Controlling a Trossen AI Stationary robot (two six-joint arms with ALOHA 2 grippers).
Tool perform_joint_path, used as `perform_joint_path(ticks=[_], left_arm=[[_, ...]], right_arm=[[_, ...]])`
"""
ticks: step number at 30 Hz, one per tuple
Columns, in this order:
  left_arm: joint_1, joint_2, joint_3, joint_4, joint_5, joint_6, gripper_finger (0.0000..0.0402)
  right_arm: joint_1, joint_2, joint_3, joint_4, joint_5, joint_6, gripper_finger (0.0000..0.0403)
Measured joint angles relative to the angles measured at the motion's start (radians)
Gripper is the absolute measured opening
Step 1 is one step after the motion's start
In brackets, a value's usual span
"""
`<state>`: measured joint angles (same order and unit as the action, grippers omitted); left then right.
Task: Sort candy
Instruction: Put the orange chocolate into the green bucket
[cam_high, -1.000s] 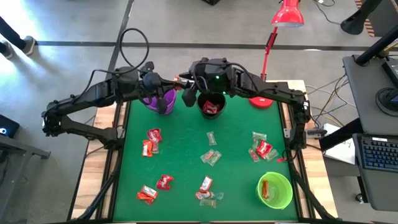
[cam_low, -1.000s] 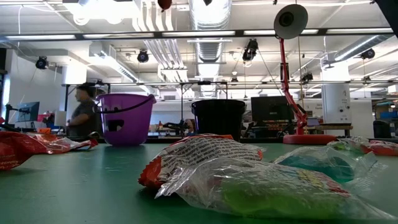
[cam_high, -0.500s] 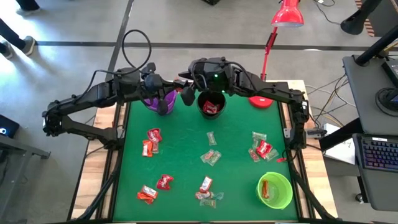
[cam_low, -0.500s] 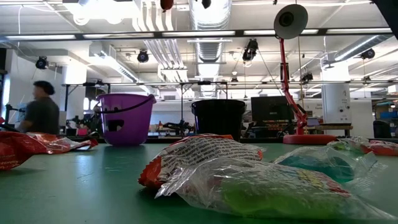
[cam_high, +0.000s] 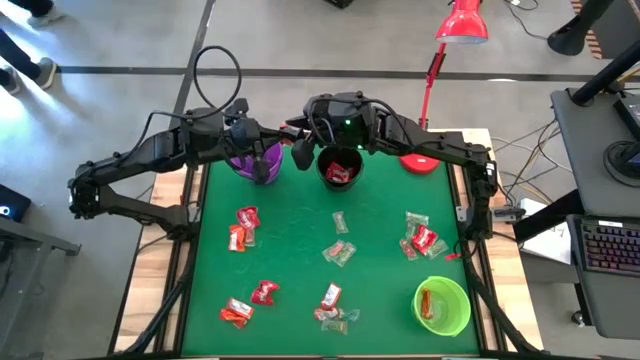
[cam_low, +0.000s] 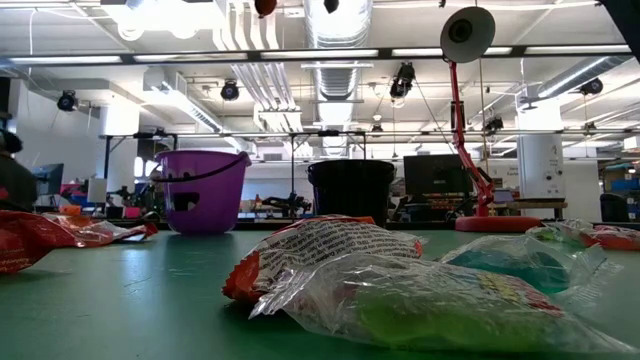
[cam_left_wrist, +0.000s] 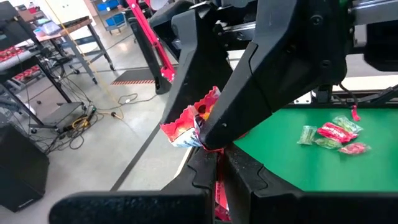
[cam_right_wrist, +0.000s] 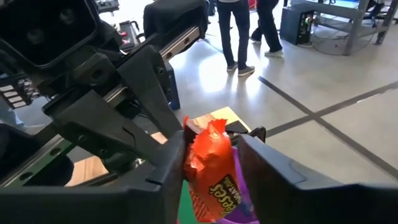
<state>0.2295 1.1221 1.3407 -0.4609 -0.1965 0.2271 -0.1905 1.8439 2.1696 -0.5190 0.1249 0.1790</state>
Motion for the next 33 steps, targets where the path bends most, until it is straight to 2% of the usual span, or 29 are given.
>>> perform_joint_path(ticks=[6, 8, 13, 16, 29, 33], left_arm=[[0.001, 0.009, 0.0, 0.001, -0.012, 0.0, 0.0], [0.001, 0.013, 0.0, 0.005, -0.016, 0.0, 0.0], [0.002, 0.018, 0.007, 0.008, -0.021, 0.0, 0.0009], [0.001, 0.019, 0.015, 0.007, -0.05, 0.0, 0.002], [0.001, 0.019, 0.027, -0.045, -0.051, 0.0, 0.0071], [0.001, 0.011, 0.044, -0.047, -0.057, 0.0, 0.0087]], right_arm=[[0.0, 0.0, -0.001, 0.001, 0.0, -0.024, 0.0041], [0.0, 0.0, -0.002, 0.002, 0.003, -0.024, 0.0021], [0.0, 0.0, -0.002, 0.005, 0.005, -0.024, 0.0015], [0.0, 0.0, -0.002, 0.009, 0.004, -0.025, 0.0013], [0.0, -0.002, -0.003, -0.01, -0.002, -0.036, 0.0011], [0.002, -0.017, -0.006, -0.094, -0.005, -0.033, 0.001]])
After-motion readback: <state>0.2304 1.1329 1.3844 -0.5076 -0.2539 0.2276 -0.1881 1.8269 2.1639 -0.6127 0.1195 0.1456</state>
